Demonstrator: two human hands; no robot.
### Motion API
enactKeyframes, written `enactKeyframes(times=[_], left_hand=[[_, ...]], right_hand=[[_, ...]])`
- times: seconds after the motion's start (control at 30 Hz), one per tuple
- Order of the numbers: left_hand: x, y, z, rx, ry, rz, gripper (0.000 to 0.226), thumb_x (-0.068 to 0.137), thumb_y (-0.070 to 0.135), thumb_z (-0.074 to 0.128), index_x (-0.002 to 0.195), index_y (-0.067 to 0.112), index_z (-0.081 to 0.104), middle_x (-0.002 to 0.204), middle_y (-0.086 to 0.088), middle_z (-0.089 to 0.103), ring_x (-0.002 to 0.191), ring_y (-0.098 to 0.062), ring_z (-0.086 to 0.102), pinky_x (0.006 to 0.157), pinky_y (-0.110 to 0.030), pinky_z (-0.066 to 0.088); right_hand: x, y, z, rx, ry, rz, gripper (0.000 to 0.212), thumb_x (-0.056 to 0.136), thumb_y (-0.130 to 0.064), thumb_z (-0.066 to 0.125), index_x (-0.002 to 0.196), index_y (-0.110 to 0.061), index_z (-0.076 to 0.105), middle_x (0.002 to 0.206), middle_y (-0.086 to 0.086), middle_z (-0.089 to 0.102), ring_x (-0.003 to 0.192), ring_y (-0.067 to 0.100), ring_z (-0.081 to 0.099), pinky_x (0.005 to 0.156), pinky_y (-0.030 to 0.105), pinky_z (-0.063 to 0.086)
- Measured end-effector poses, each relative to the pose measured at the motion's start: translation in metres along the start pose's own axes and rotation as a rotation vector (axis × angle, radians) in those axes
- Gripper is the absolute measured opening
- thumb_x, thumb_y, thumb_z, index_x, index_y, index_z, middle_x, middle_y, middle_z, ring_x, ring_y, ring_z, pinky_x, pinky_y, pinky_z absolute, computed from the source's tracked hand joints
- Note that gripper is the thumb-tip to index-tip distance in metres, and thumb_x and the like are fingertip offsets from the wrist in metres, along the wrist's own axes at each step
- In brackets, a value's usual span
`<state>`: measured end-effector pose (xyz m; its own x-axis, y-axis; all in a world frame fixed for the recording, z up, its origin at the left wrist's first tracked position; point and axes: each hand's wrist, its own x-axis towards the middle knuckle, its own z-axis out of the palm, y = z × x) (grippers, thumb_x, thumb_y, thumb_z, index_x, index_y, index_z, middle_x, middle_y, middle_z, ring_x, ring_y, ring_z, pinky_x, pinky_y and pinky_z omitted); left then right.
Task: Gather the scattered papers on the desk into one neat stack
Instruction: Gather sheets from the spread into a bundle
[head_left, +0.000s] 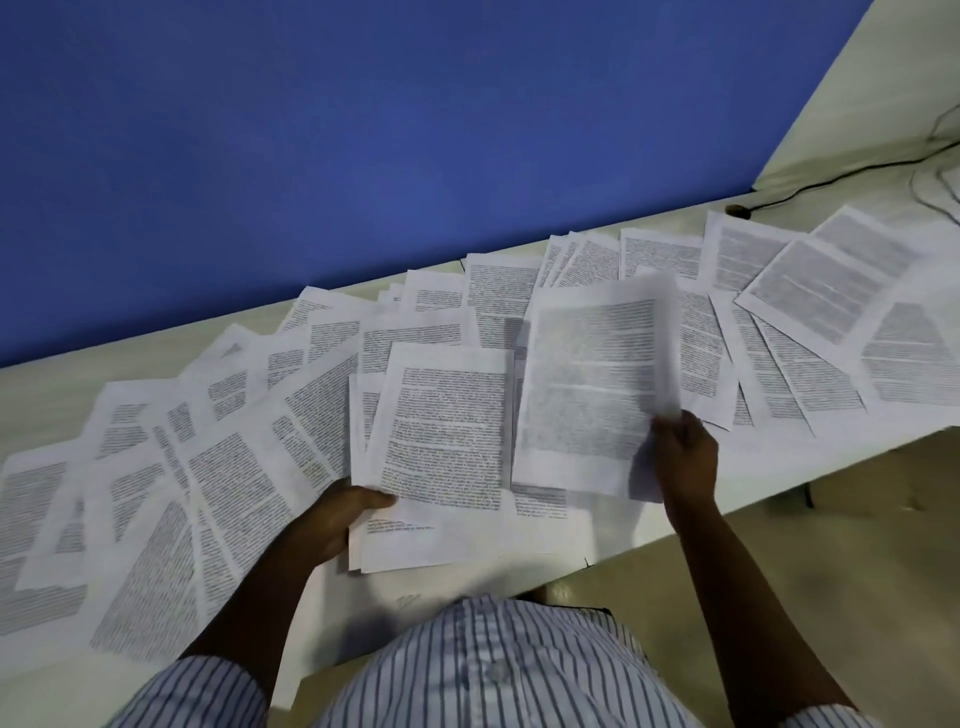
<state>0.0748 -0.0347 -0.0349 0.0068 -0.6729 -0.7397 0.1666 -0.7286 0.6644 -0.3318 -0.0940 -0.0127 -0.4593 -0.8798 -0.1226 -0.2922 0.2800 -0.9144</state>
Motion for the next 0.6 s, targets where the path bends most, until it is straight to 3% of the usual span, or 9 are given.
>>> enactKeyframes(times=[0.1, 0.17, 0.23, 0.33, 0.4, 0.47, 0.53, 0.6], left_hand=[[-0.001, -0.005, 0.002, -0.033, 0.068, 0.036, 0.04, 0.082, -0.013, 0.062, 0.12, 0.001, 0.066, 0.117, -0.018, 0.07, 0.112, -0.038, 0.065, 0.1, -0.046, 0.05], [-0.002, -0.008, 0.003, -0.069, 0.092, 0.039, 0.039, 0.082, -0.014, 0.059, 0.119, -0.003, 0.065, 0.115, -0.021, 0.07, 0.107, -0.039, 0.065, 0.095, -0.045, 0.052], [-0.005, -0.009, 0.004, -0.097, 0.088, 0.033, 0.038, 0.083, -0.014, 0.056, 0.12, -0.005, 0.064, 0.113, -0.022, 0.07, 0.104, -0.04, 0.066, 0.09, -0.044, 0.053], [-0.013, -0.008, 0.001, -0.154, 0.061, 0.022, 0.041, 0.083, -0.013, 0.054, 0.12, -0.003, 0.064, 0.111, -0.02, 0.07, 0.103, -0.04, 0.065, 0.096, -0.048, 0.05], [-0.023, -0.006, 0.002, -0.188, -0.002, 0.005, 0.043, 0.079, -0.011, 0.056, 0.121, 0.0, 0.065, 0.113, -0.021, 0.07, 0.099, -0.038, 0.065, 0.092, -0.045, 0.052], [-0.032, -0.002, 0.006, -0.181, -0.086, 0.024, 0.054, 0.067, -0.007, 0.062, 0.12, 0.0, 0.066, 0.115, -0.021, 0.07, 0.101, -0.037, 0.067, 0.083, -0.04, 0.055], [-0.035, 0.001, 0.01, -0.161, -0.133, 0.039, 0.056, 0.062, -0.007, 0.06, 0.116, 0.0, 0.069, 0.113, -0.019, 0.071, 0.099, -0.034, 0.069, 0.077, -0.036, 0.058], [-0.032, 0.005, 0.014, -0.085, -0.126, 0.049, 0.052, 0.065, -0.006, 0.06, 0.116, -0.001, 0.069, 0.113, -0.018, 0.071, 0.102, -0.033, 0.069, 0.083, -0.037, 0.057]], right_hand=[[0.001, -0.008, 0.011, 0.075, 0.026, 0.011, 0.013, 0.094, -0.023, 0.058, 0.094, -0.012, 0.065, 0.086, 0.008, 0.066, 0.081, 0.023, 0.06, 0.078, 0.046, 0.053], [-0.007, -0.013, 0.024, 0.107, -0.022, 0.021, 0.007, 0.095, -0.017, 0.06, 0.093, -0.012, 0.065, 0.086, 0.008, 0.067, 0.08, 0.022, 0.061, 0.075, 0.04, 0.052], [-0.021, -0.015, 0.042, 0.078, -0.129, 0.046, 0.012, 0.096, -0.015, 0.06, 0.084, -0.012, 0.062, 0.077, 0.006, 0.065, 0.072, 0.021, 0.059, 0.066, 0.03, 0.048], [-0.05, -0.011, 0.074, -0.088, -0.348, 0.098, 0.018, 0.096, -0.016, 0.061, 0.079, -0.01, 0.06, 0.072, 0.006, 0.063, 0.072, 0.023, 0.061, 0.06, 0.025, 0.041], [-0.064, -0.008, 0.089, -0.151, -0.44, 0.143, 0.016, 0.093, -0.02, 0.065, 0.081, -0.009, 0.063, 0.076, 0.005, 0.067, 0.075, 0.024, 0.065, 0.063, 0.026, 0.043], [-0.073, -0.012, 0.096, -0.03, -0.544, 0.194, 0.015, 0.089, -0.024, 0.071, 0.096, -0.011, 0.072, 0.09, 0.002, 0.075, 0.084, 0.019, 0.071, 0.074, 0.029, 0.053], [-0.072, -0.017, 0.096, 0.098, -0.648, 0.25, 0.03, 0.083, -0.026, 0.078, 0.11, -0.013, 0.072, 0.104, 0.002, 0.076, 0.096, 0.018, 0.073, 0.086, 0.036, 0.056], [-0.063, -0.024, 0.093, 0.182, -0.743, 0.327, 0.037, 0.081, -0.022, 0.08, 0.115, -0.013, 0.07, 0.108, 0.004, 0.075, 0.1, 0.022, 0.072, 0.089, 0.039, 0.056]])
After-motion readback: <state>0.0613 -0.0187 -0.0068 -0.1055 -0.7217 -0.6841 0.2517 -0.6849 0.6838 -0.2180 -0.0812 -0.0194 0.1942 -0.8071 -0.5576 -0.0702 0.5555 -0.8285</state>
